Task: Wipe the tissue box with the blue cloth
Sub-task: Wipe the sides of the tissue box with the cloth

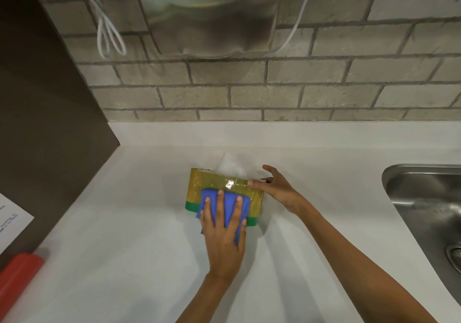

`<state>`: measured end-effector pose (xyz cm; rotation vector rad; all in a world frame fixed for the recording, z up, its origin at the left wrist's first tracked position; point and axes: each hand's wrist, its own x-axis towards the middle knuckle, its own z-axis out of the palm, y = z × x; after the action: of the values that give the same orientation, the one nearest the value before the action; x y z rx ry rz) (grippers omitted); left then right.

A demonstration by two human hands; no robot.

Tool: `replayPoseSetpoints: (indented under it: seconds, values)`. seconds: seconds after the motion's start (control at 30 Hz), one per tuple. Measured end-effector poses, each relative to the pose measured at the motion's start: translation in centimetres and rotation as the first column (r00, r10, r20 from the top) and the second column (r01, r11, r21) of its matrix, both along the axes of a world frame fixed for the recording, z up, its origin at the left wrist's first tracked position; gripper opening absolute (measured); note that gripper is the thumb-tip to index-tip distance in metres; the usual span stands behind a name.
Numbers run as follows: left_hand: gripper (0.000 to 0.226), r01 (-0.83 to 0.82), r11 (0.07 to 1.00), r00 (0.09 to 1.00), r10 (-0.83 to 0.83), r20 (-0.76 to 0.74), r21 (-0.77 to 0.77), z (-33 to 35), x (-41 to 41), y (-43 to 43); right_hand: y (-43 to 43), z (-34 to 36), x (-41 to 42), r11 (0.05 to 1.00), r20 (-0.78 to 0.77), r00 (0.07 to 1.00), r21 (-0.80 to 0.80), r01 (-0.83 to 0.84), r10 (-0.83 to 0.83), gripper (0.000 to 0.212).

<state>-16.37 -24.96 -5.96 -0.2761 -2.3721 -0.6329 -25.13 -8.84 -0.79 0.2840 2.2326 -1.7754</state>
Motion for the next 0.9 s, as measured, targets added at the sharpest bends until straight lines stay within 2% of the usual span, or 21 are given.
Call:
replayPoseSetpoints:
  seconds: [0.07,0.1,0.17,0.23,0.3,0.37,0.43,0.5,0.53,0.6,0.67,0.8,0.9]
  values:
    - [0.043,0.085,0.991,0.996,-0.088,-0.027,-0.099,0.2,-0.3,0.4,0.2,0.0,0.0,1.000,0.000,1.000,0.003,0.012,-0.012,0.093]
    - [0.044,0.085,0.991,0.996,-0.088,-0.032,-0.100,0.3,-0.5,0.1,0.3,0.0,0.0,1.000,-0.002,1.000,0.008,0.009,-0.009,0.093]
    - [0.050,-0.013,1.000,1.000,0.013,0.007,0.025,0.9,-1.3,-0.8,0.2,0.1,0.0,1.000,-0.015,1.000,0.020,0.005,-0.004,0.093]
    - [0.057,-0.155,0.970,0.984,0.136,0.111,0.187,2.1,-2.4,-1.1,0.1,0.1,0.0,1.000,-0.021,1.000,0.023,0.002,-0.001,0.095]
    - [0.059,-0.241,0.945,0.962,0.202,0.185,0.222,3.4,-3.2,-0.4,0.0,0.0,0.0,1.000,-0.019,1.000,0.021,0.001,-0.001,0.096]
    - [0.058,-0.213,0.963,0.966,0.182,0.185,0.163,4.2,-3.4,0.6,0.0,0.0,0.0,1.000,-0.013,1.000,0.018,0.006,-0.006,0.095]
    - [0.056,-0.118,0.991,0.988,0.111,0.106,0.060,4.0,-3.4,0.9,0.3,-0.1,0.0,1.000,-0.006,1.000,0.020,0.010,-0.010,0.095]
    - [0.056,-0.093,0.996,0.993,0.093,0.069,0.007,4.1,-4.3,0.2,0.5,-0.1,0.1,1.000,-0.002,1.000,0.024,0.008,-0.008,0.096]
    - [0.052,-0.136,0.989,0.988,0.132,0.078,0.053,4.3,-4.9,-0.2,0.5,-0.1,0.1,1.000,-0.002,1.000,0.027,0.005,-0.005,0.096]
    - [0.046,-0.257,0.935,0.962,0.222,0.160,0.244,4.9,-5.9,-0.7,0.1,0.1,0.0,0.999,-0.008,1.000,0.039,-0.003,0.004,0.099]
    - [0.046,-0.295,0.904,0.950,0.244,0.193,0.308,4.7,-5.9,-0.9,-0.3,0.2,-0.1,0.999,-0.011,1.000,0.040,-0.007,0.008,0.101]
    - [0.054,-0.131,0.972,0.986,0.108,0.124,0.196,2.6,-3.1,0.8,-0.5,0.3,-0.2,0.999,-0.023,0.999,0.037,0.024,-0.023,0.101]
    - [0.055,-0.087,0.990,0.990,0.073,0.124,0.113,1.0,-0.9,2.3,-0.5,0.3,0.1,0.999,-0.034,0.999,0.031,0.032,-0.031,0.100]
